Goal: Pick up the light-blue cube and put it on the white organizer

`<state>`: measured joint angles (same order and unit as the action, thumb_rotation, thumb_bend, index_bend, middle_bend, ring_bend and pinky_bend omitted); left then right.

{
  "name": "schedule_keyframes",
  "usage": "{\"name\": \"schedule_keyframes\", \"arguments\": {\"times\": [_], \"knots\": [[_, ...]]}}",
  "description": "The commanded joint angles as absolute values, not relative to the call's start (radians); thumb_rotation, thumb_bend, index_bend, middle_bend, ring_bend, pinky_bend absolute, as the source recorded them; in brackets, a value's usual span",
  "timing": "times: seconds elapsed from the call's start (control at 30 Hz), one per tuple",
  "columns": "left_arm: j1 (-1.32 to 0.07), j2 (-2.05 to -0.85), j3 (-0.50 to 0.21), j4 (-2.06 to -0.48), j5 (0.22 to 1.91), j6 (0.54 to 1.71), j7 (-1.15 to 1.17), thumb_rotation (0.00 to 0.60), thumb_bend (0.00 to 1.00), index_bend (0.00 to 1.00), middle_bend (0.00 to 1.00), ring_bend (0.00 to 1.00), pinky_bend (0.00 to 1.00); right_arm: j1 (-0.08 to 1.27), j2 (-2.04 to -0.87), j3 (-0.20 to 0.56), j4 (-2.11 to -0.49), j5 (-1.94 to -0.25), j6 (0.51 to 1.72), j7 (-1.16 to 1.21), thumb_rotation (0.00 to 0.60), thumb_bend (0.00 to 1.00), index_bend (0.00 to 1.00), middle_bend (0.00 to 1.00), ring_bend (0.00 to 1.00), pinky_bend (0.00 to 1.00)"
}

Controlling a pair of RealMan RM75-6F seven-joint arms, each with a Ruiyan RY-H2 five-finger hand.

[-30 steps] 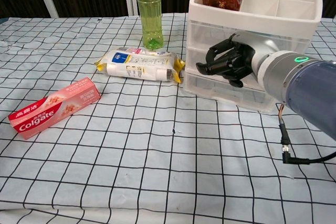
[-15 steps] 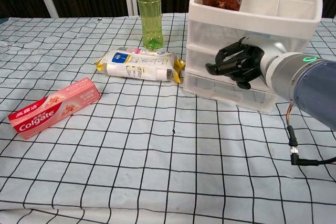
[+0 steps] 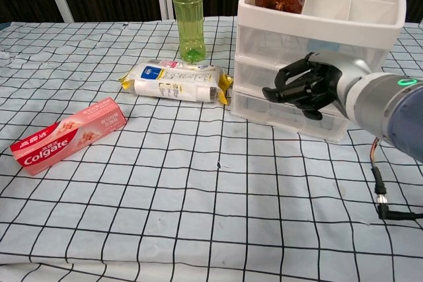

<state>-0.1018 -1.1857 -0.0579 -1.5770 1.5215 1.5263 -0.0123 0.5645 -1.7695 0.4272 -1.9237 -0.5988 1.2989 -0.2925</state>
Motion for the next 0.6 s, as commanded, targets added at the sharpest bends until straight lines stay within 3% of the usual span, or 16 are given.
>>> {"name": "schedule_keyframes", "arguments": {"times": [0.03,0.27,0.43,0.5,0.53,0.6], "knots": [[-0.101,-1.185,-0.056,-1.579,1.522,1.525,-0.011,0.6,0.04,0.0,0.0,0.0,0.0,0.53,-1.719,0.359,-1.981,-0.654,1.3,-0.294,0.6,0.36,0.76,0.85,0.9,0.88],[-0.098,-1.182,-0.053,-1.58,1.529,1.531,-0.009,0.6,0.04,0.0,0.0,0.0,0.0,0.459,-1.539,0.201,-2.082,-0.83,1.298,-0.334,0.6,0.36,0.75,0.81,0.86,0.83],[-0.097,-1.18,-0.049,-1.58,1.534,1.531,-0.003,0.6,0.04,0.0,0.0,0.0,0.0,0.38,-1.36,0.07,-2.088,-1.053,1.328,-0.314,0.6,0.34,0.7,0.67,0.73,0.64],[-0.097,-1.18,-0.046,-1.579,1.535,1.529,0.006,0.6,0.04,0.0,0.0,0.0,0.0,0.348,-1.289,0.022,-2.059,-1.152,1.344,-0.288,0.6,0.3,0.56,0.5,0.57,0.46],[-0.097,-1.18,-0.045,-1.579,1.535,1.528,0.009,0.6,0.04,0.0,0.0,0.0,0.0,0.337,-1.263,0.004,-2.045,-1.19,1.35,-0.276,0.6,0.27,0.41,0.39,0.46,0.37],[-0.097,-1.18,-0.043,-1.58,1.537,1.527,0.016,0.6,0.04,0.0,0.0,0.0,0.0,0.313,-1.213,-0.031,-2.013,-1.262,1.365,-0.247,0.6,0.23,0.21,0.25,0.32,0.28]]}}
